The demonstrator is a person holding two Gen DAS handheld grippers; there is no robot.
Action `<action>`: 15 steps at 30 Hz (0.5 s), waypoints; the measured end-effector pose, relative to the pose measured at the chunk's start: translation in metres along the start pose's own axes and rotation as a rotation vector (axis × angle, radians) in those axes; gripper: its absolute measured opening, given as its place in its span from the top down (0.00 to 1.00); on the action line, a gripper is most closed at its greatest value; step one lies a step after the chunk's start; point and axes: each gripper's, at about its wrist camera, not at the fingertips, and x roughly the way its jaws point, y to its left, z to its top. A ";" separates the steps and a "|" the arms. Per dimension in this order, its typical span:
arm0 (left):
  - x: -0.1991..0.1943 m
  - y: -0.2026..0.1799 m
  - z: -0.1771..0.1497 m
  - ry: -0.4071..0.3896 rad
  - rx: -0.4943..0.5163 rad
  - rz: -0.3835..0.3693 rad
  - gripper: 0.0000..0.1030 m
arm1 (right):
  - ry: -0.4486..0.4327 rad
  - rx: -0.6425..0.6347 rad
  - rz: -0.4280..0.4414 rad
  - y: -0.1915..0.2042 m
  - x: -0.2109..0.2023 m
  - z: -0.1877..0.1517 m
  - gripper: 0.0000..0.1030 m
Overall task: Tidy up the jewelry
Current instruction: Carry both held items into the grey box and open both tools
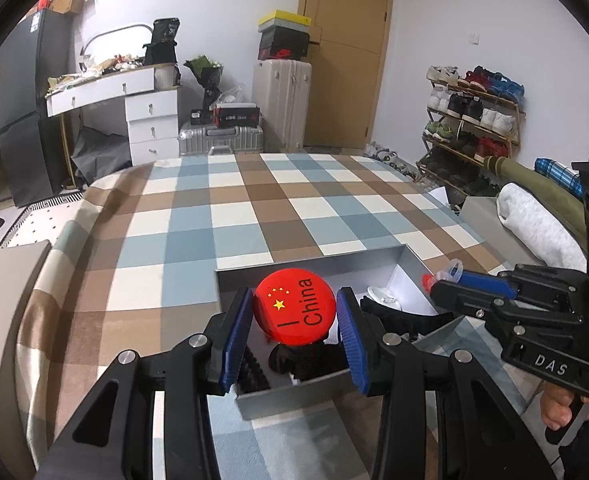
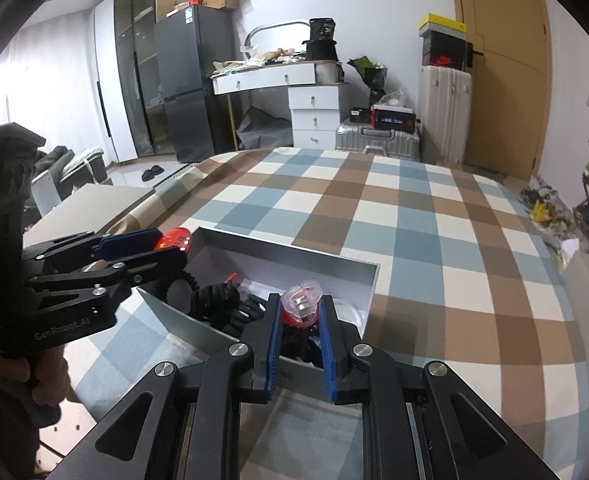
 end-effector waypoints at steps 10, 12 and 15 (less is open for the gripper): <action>0.021 -0.008 0.000 0.040 0.023 0.001 0.64 | 0.023 0.039 0.040 -0.003 0.018 0.002 0.84; 0.024 -0.009 -0.001 0.048 0.022 0.001 0.64 | 0.027 0.034 0.034 -0.002 0.020 0.002 0.84; 0.026 -0.010 -0.002 0.060 0.024 -0.002 0.64 | 0.027 0.041 0.030 -0.004 0.022 0.003 0.83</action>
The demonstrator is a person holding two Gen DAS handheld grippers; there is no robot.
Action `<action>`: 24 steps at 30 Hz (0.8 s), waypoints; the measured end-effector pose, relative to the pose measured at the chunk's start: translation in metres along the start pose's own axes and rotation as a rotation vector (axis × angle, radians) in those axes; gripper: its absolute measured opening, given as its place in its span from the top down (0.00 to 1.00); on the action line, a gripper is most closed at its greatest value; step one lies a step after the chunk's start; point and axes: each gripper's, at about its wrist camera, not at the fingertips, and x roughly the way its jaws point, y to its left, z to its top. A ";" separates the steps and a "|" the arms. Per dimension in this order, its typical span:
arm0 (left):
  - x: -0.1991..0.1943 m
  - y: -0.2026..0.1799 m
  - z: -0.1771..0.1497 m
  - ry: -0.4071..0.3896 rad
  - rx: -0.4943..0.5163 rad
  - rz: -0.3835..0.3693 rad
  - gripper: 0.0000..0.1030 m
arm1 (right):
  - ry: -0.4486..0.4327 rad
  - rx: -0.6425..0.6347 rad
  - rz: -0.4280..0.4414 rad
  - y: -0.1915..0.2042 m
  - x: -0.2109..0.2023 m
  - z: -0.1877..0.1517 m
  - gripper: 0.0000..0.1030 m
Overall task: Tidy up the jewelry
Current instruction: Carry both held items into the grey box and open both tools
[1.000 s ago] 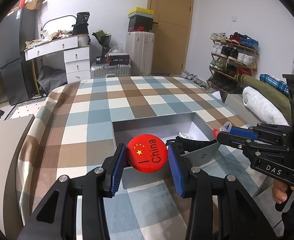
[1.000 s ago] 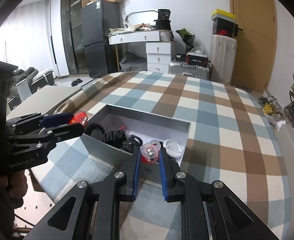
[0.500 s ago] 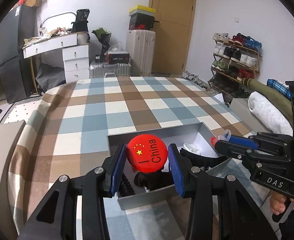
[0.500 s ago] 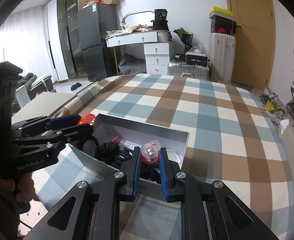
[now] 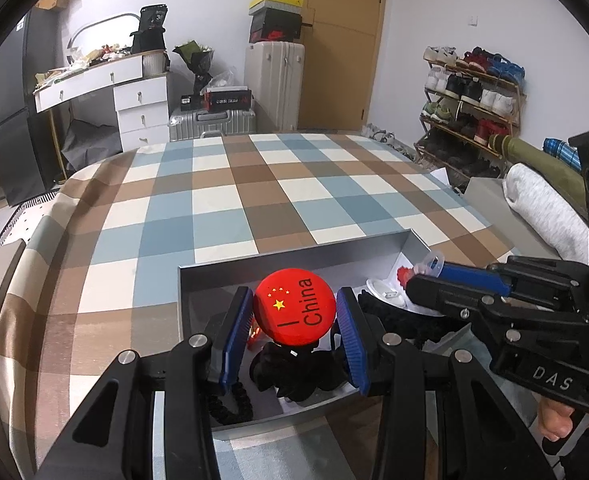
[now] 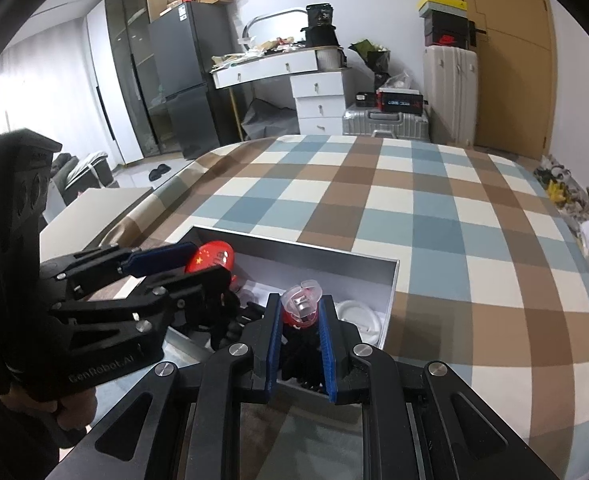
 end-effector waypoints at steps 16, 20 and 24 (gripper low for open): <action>-0.009 0.003 -0.002 0.020 -0.036 -0.005 0.60 | -0.027 0.003 -0.023 -0.001 -0.019 -0.006 0.59; -0.011 0.003 -0.004 0.023 -0.046 -0.012 0.53 | -0.019 0.015 -0.027 -0.005 -0.019 -0.008 0.50; -0.012 0.002 -0.005 0.032 -0.036 0.003 0.36 | -0.013 0.014 -0.027 -0.004 -0.021 -0.010 0.45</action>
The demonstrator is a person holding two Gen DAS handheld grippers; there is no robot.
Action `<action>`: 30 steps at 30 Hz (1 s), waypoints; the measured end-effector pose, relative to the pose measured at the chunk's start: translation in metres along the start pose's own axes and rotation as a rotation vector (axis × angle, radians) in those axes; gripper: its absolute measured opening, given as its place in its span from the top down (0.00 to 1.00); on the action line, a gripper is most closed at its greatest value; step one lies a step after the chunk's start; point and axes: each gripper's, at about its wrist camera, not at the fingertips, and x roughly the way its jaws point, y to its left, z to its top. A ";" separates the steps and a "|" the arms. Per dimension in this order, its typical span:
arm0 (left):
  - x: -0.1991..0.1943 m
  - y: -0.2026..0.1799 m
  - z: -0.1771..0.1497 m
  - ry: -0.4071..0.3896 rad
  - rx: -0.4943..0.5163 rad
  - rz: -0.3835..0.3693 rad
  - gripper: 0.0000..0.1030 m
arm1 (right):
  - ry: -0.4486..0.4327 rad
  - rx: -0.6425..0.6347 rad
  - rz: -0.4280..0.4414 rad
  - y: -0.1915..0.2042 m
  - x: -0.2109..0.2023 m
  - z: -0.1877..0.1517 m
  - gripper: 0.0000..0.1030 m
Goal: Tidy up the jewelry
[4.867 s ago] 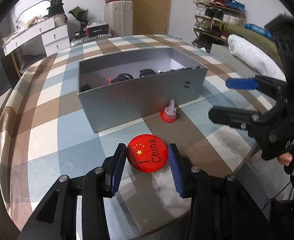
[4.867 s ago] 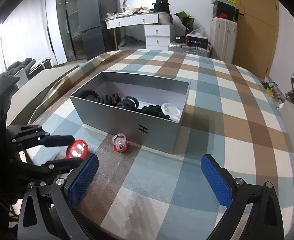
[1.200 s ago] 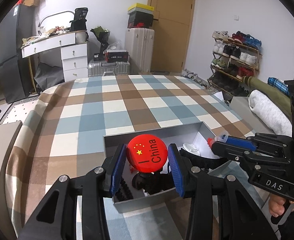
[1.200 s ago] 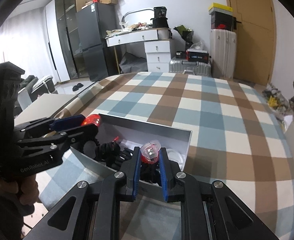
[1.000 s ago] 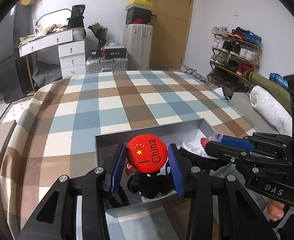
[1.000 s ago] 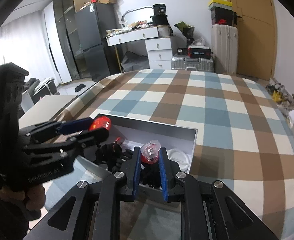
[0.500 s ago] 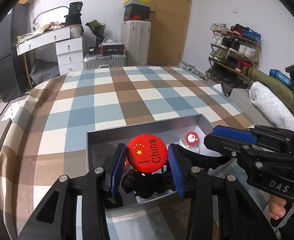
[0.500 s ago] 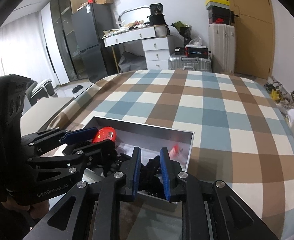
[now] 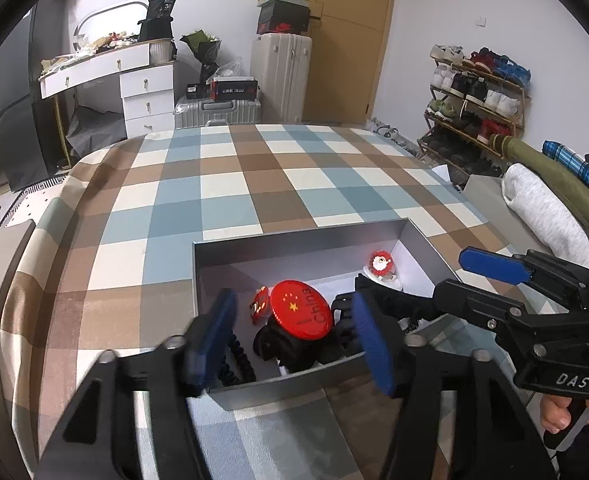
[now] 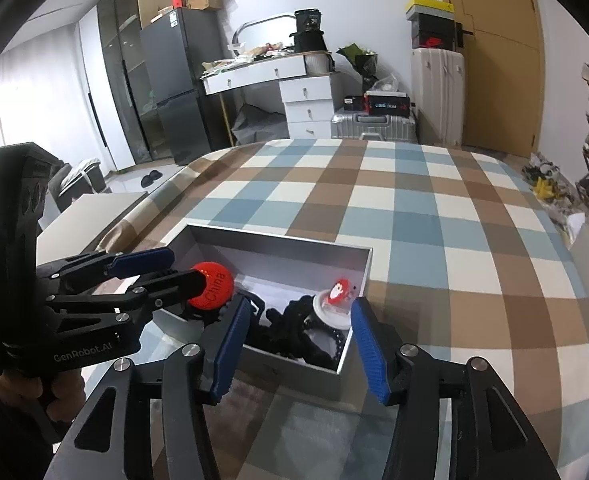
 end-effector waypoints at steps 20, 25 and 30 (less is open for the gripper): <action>-0.043 -0.002 -0.024 -0.149 0.023 0.080 0.01 | -0.083 0.011 -0.019 -0.005 -0.032 -0.027 0.00; -0.047 0.002 -0.033 -0.167 0.021 0.072 0.01 | -0.115 -0.013 -0.021 0.001 -0.045 -0.028 0.00; -0.047 0.005 -0.031 -0.163 0.009 0.078 0.01 | -0.135 -0.056 -0.013 0.010 -0.052 -0.029 0.00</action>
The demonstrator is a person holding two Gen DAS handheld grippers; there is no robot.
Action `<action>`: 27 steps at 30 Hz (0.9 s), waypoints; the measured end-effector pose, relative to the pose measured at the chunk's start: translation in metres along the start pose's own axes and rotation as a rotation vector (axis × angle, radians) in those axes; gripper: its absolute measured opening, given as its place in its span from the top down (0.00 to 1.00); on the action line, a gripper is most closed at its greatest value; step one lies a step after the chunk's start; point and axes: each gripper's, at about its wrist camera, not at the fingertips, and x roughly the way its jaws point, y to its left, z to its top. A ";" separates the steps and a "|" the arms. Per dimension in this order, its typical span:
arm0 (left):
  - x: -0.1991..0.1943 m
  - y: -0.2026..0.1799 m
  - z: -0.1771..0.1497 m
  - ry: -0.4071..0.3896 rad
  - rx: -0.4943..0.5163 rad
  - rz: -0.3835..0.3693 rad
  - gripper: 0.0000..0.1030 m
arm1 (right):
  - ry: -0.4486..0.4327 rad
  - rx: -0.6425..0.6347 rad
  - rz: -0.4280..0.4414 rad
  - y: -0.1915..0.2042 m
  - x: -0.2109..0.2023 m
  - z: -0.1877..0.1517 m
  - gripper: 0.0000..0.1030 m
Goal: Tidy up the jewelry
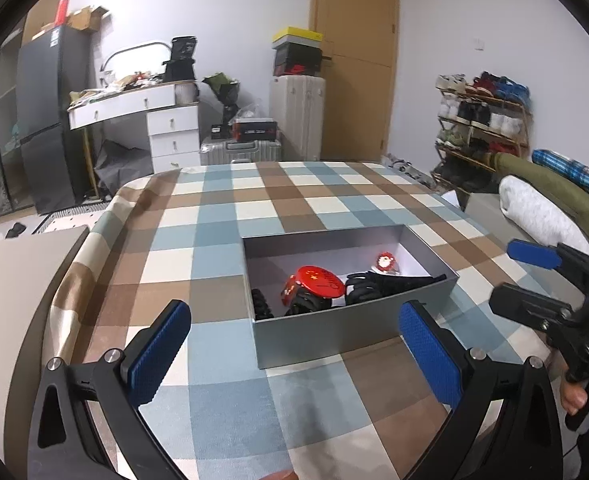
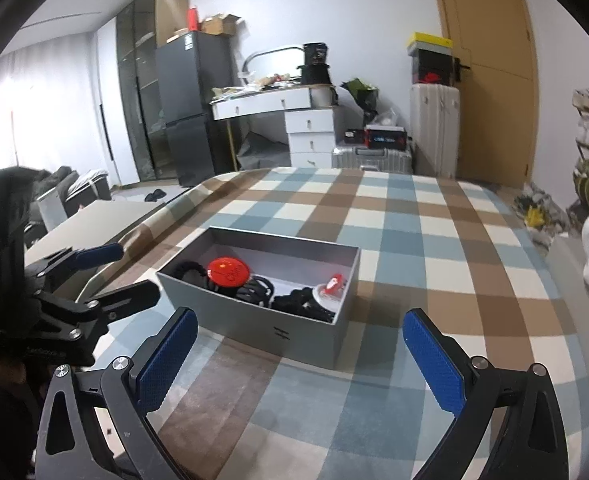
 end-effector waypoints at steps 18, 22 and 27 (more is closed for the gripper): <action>-0.005 0.003 -0.003 0.001 0.008 0.031 0.01 | -0.011 0.010 0.004 -0.001 -0.001 -0.001 0.00; -0.006 0.003 -0.003 -0.001 0.005 0.029 0.01 | -0.010 0.012 0.005 -0.002 -0.002 -0.001 0.00; -0.005 0.002 -0.003 0.006 0.006 0.024 0.01 | -0.012 0.008 0.004 -0.002 -0.002 0.000 0.00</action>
